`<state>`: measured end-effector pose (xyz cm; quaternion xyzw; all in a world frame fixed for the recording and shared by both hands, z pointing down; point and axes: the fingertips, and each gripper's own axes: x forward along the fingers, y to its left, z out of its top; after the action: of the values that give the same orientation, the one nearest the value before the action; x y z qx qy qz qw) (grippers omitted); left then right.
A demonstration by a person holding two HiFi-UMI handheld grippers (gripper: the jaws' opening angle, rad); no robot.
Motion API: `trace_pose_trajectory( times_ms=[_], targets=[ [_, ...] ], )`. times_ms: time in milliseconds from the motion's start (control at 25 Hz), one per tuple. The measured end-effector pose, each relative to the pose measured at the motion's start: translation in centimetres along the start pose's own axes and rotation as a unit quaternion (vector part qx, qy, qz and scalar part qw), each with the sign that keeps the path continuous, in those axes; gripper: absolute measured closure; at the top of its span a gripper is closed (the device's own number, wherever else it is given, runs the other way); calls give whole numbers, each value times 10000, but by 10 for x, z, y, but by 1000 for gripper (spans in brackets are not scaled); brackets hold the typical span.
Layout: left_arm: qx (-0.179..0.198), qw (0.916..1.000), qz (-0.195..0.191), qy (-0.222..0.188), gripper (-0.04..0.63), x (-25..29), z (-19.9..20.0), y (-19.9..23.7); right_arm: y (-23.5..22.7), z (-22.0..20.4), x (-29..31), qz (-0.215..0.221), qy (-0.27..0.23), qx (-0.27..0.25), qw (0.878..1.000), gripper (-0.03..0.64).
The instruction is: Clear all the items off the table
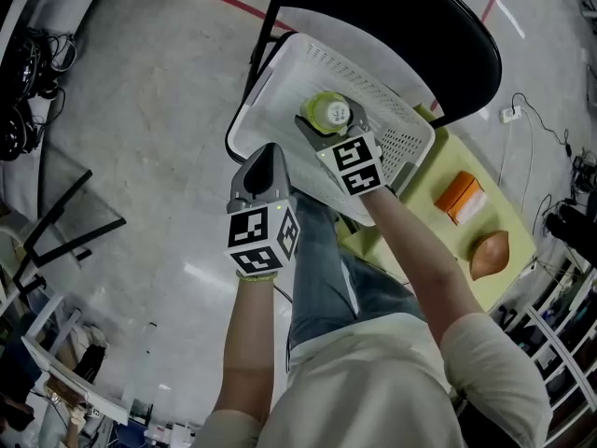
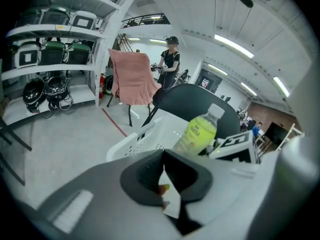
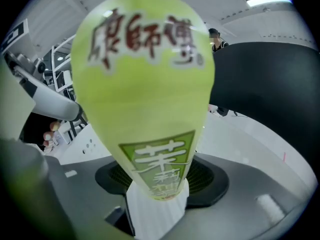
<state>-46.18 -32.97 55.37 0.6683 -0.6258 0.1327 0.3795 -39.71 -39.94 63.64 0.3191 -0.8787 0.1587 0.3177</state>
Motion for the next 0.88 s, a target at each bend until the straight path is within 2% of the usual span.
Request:
trace_pose_trajectory(
  times_ms=[440, 880],
  targets=[
    [127, 9994, -81, 302, 584, 29, -7, 7, -16, -13, 63, -116, 40, -150, 9998, 324],
    [-48, 9988, -371, 318, 584, 33, -1, 8, -28, -26, 110, -212, 83, -263, 9994, 322]
  ],
)
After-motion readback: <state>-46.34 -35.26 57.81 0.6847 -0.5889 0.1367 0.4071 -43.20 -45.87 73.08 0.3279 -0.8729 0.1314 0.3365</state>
